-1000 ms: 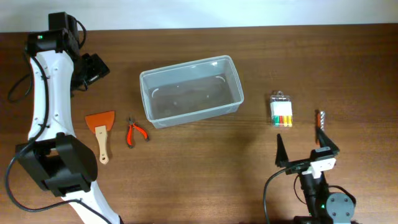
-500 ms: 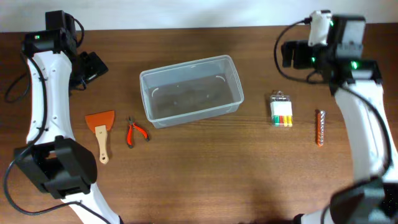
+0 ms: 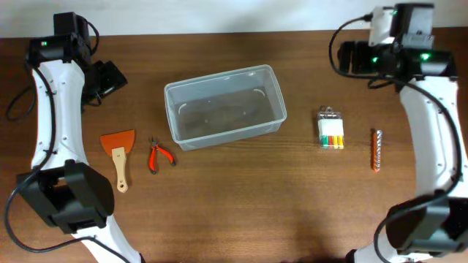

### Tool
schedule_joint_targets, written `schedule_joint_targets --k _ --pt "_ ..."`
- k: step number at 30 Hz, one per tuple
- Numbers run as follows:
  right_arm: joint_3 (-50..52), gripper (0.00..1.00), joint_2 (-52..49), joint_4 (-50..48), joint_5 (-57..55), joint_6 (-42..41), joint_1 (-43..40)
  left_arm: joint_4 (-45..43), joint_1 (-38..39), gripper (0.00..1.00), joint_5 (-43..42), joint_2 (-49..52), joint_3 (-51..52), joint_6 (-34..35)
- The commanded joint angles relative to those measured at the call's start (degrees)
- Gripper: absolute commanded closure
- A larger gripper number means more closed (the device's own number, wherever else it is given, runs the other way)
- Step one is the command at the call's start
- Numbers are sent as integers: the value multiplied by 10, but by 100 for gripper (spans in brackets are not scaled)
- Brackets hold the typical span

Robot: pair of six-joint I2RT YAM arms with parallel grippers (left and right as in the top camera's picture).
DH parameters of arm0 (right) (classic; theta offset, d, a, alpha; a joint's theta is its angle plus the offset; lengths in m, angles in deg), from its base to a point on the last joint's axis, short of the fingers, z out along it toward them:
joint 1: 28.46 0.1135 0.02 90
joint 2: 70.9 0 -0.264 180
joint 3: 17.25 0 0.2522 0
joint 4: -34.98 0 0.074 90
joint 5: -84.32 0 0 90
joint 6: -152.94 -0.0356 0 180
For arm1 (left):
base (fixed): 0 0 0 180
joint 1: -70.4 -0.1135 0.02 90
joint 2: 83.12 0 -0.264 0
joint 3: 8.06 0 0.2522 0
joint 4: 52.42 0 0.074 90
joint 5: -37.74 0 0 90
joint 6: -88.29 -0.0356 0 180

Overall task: Pack container
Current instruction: 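Move the right gripper over the clear marker blister pack, then lower the right gripper and grasp the marker pack by its top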

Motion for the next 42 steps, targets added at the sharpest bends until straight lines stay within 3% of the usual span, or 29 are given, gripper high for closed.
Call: schedule_joint_targets --k 1,8,22,25,30,35,42 --pt "-104 1 18 31 -6 2 0 0 -2 1 4 -9 -6 7" --pt "-173 1 18 101 -5 2 1 0 -2 1 4 -9 -6 7" --pt "-162 1 -2 244 -63 2 0 0 -2 1 4 -9 -6 7" --pt "-127 1 -2 244 -64 2 0 0 -2 1 4 -9 -6 7" --pt "20 1 -2 214 -72 2 0 0 -2 1 4 -9 -6 7" --pt "64 1 -2 208 -73 0 -1 0 -2 1 4 -9 -6 7" --pt "163 1 -3 116 -72 -9 -1 0 -2 1 4 -9 -6 7"
